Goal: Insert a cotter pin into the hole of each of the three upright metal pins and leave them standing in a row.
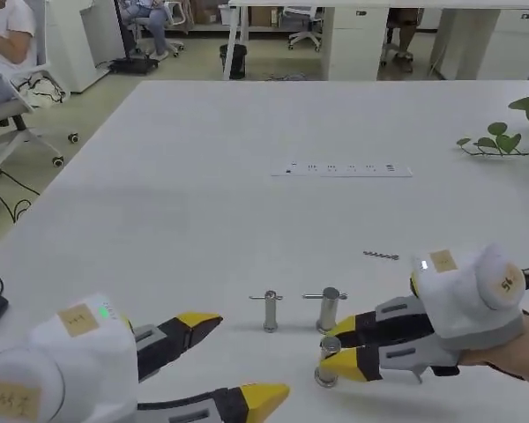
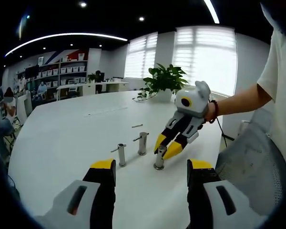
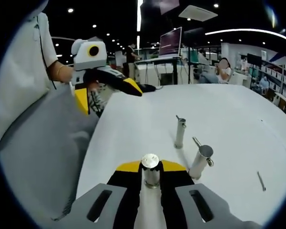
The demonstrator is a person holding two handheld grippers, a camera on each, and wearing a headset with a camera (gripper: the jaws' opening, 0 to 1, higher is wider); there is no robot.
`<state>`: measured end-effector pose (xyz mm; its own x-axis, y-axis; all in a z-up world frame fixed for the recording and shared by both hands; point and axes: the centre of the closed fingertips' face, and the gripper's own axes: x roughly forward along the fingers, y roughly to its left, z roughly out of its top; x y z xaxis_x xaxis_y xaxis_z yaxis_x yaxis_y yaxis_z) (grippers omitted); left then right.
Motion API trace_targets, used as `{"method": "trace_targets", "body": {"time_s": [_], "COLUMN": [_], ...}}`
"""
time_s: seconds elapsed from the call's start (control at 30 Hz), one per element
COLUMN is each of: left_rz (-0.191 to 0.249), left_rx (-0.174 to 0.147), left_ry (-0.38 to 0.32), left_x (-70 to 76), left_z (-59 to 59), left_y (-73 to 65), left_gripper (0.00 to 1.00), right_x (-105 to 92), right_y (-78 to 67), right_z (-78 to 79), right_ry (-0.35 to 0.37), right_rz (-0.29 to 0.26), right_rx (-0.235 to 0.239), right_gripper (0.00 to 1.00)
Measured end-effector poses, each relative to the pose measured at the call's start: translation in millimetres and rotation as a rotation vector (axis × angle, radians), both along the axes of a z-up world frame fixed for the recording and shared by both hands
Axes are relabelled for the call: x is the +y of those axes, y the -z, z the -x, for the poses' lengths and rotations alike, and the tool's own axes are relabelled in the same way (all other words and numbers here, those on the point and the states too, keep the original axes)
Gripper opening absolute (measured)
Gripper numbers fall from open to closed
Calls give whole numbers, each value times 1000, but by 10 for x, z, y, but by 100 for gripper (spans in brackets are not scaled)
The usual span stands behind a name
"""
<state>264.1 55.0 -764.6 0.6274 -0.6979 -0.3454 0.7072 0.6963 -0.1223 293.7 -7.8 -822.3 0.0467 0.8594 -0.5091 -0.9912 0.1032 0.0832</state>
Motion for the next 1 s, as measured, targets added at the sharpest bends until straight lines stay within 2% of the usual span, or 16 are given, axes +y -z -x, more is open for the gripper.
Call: {"method": "trace_targets", "body": {"time_s": [0.07,0.17,0.3,0.5,0.63,0.87,1.0], "left_rz": [-1,-7,-4,-3,3,2,-2], "left_rx": [0,-2,-6,-3,-1,3,3], "left_ry": [0,2,2,2,2,4,4], "left_x": [0,-3,-10,-21,-28,-31,-34], "left_z": [0,0,-1,1,2,4,2], "left_y": [1,-2,-17,-11,-12,-1,2], "left_gripper": [60,60,60,61,62,63,64], "right_x": [21,21,28,0,-60,-193,-347], "right_y": [-66,-96,-169,-292,-367,-483,-487], "right_z": [-6,-22,4,-23,-113,-273,-452], "right_ry": [14,17,28,69,109,154,201], "right_rz": [-36,-31,-50,-63,-59,-54,-22], "right_rx": [27,17,46,103,122,113,96], "right_gripper": [17,18,20,28,30,32,32]}}
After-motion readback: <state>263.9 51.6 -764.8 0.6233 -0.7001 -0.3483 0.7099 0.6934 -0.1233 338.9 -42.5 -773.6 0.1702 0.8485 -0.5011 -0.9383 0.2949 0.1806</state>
